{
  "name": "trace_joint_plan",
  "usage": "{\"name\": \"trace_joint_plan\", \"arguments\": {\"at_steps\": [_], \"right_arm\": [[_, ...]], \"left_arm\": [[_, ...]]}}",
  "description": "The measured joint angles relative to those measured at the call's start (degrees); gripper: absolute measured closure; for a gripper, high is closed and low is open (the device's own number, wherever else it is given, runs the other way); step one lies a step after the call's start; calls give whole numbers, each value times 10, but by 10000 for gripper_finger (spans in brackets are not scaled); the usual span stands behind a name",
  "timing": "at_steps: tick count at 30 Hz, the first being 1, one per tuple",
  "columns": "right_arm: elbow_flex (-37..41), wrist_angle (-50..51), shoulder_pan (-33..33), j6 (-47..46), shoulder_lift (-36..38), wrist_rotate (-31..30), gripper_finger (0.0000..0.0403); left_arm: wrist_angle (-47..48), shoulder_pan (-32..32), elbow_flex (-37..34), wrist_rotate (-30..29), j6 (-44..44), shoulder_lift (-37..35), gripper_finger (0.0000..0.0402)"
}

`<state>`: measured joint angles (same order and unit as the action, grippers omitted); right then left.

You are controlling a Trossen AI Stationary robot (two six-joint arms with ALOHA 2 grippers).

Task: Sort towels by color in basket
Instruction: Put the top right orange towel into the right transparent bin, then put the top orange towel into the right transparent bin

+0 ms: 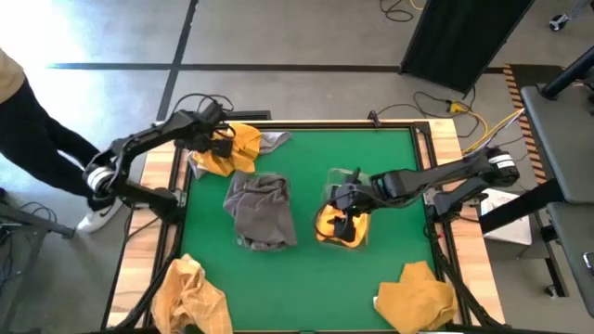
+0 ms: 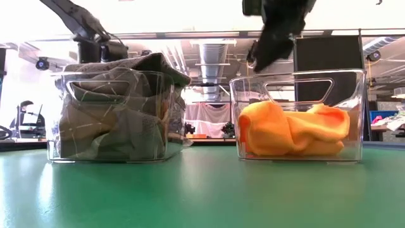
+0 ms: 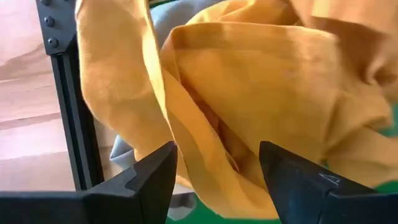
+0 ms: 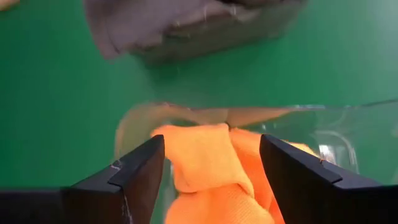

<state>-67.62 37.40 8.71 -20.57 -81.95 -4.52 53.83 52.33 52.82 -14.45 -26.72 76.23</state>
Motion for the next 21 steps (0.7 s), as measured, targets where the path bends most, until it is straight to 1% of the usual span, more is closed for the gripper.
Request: {"name": "trace_joint_plan", "arguments": {"at_steps": [3, 6, 9, 12, 13, 14, 17, 19, 21], "right_arm": [[-19, 3, 0, -2, 11, -1, 147], [-32, 7, 0, -11, 21, -1, 152], [-41, 9, 0, -19, 35, -1, 159], [-46, 9, 0, -20, 47, -1, 165], [-47, 11, 0, -20, 50, -1, 167], [-48, 11, 0, -20, 53, -2, 169], [-51, 9, 0, -19, 62, -24, 172], [-52, 8, 1, -19, 66, -55, 174], [-52, 9, 1, -19, 66, -114, 174]], "left_arm": [[2, 2, 0, -6, 7, 38, 211], [10, 4, 0, -6, 9, 70, 248], [12, 4, 0, -5, 17, 93, 298], [13, 3, -1, 3, 33, 100, 366], [15, 3, -1, 6, 36, 98, 383], [17, 3, -1, 10, 38, 92, 392], [19, 2, 0, 47, 51, 54, 392], [25, -1, 2, 69, 71, 15, 399], [34, -2, 12, 84, 94, -35, 400]]}}
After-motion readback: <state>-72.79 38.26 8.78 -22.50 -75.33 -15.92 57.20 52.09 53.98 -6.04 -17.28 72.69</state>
